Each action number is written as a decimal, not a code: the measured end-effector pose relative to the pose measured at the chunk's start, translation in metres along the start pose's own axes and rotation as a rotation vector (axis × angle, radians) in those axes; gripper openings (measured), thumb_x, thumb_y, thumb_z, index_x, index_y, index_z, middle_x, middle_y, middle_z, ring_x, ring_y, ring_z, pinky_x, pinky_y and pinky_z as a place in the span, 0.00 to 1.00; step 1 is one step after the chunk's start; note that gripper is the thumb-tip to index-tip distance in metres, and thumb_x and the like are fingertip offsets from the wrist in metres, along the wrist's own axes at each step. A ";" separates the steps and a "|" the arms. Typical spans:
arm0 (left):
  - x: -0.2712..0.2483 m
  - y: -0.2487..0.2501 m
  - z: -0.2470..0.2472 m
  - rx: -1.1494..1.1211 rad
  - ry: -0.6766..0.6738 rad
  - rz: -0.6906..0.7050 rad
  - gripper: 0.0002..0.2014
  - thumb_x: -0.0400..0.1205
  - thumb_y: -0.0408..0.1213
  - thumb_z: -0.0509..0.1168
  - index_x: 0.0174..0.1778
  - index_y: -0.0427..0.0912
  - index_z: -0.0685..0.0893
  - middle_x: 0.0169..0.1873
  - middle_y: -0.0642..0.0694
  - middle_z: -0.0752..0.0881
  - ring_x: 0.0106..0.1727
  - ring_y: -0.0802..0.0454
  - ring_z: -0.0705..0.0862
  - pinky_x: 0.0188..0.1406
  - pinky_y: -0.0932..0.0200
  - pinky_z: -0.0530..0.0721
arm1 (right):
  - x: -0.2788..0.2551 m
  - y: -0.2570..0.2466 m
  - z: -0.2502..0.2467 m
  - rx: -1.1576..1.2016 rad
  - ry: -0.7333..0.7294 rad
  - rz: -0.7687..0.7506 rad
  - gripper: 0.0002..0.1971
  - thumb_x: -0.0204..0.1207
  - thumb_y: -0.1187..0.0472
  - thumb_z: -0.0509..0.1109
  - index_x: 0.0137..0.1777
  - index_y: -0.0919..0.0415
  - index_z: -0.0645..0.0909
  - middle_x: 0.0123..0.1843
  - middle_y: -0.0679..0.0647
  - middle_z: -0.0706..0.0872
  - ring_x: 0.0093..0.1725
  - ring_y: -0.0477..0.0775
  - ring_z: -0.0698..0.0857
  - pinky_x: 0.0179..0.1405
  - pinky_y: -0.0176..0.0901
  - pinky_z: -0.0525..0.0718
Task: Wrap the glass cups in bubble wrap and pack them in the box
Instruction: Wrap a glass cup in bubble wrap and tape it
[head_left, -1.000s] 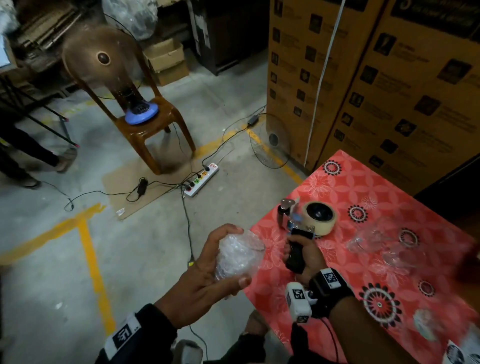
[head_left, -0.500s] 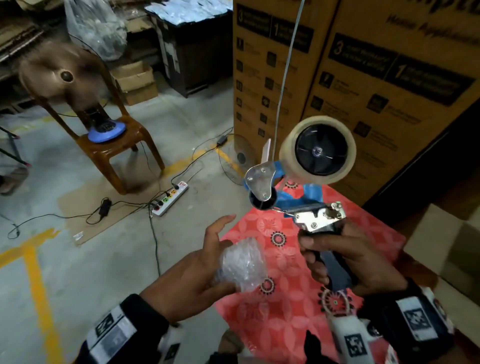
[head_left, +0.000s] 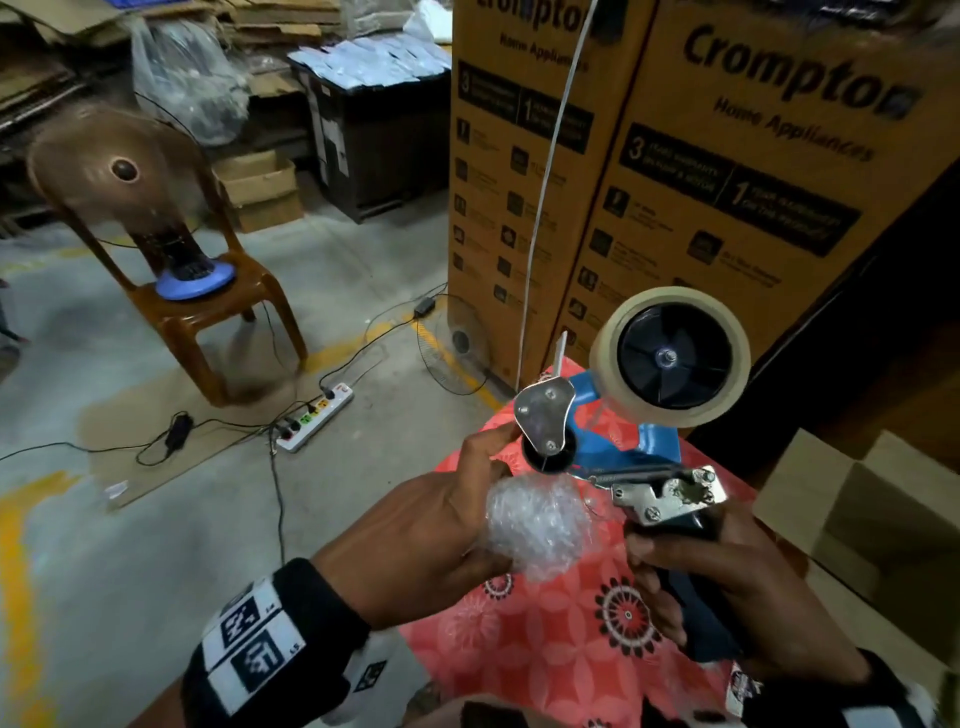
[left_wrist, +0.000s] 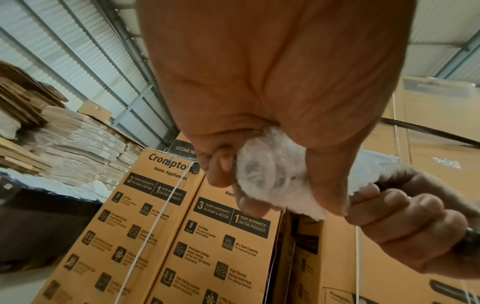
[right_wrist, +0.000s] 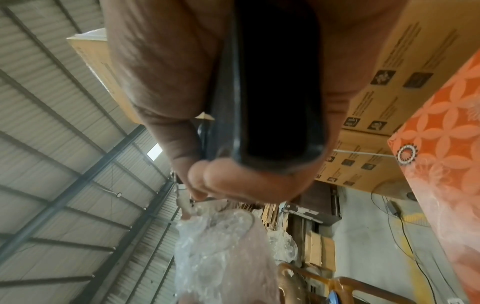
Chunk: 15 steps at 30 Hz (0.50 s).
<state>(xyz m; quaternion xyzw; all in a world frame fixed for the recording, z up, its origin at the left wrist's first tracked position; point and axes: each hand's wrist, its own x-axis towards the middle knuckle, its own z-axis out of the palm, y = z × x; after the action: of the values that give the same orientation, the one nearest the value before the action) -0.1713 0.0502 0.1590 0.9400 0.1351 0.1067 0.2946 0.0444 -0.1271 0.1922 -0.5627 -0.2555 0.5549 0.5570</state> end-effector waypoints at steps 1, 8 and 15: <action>0.000 0.002 0.001 -0.003 0.002 0.005 0.49 0.84 0.49 0.77 0.88 0.47 0.47 0.69 0.53 0.83 0.54 0.51 0.88 0.51 0.46 0.86 | -0.003 0.000 -0.002 -0.012 0.009 0.001 0.27 0.63 0.63 0.85 0.48 0.82 0.75 0.30 0.73 0.73 0.22 0.58 0.73 0.23 0.47 0.77; 0.007 0.017 0.010 -0.119 0.004 0.006 0.52 0.83 0.43 0.78 0.85 0.56 0.40 0.67 0.50 0.83 0.49 0.53 0.87 0.53 0.50 0.85 | -0.019 -0.002 -0.011 -0.009 0.028 -0.003 0.18 0.67 0.68 0.82 0.51 0.78 0.81 0.30 0.71 0.74 0.23 0.58 0.73 0.24 0.50 0.73; 0.009 0.029 0.016 -0.161 0.021 -0.010 0.64 0.83 0.41 0.78 0.87 0.65 0.24 0.70 0.45 0.86 0.48 0.53 0.87 0.57 0.52 0.83 | -0.029 0.004 -0.014 0.115 0.056 0.001 0.25 0.57 0.66 0.86 0.51 0.75 0.80 0.30 0.70 0.73 0.20 0.57 0.72 0.22 0.46 0.75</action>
<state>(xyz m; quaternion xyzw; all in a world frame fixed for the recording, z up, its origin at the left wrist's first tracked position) -0.1528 0.0212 0.1639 0.9113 0.1337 0.1258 0.3685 0.0486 -0.1589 0.1954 -0.5452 -0.2072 0.5529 0.5951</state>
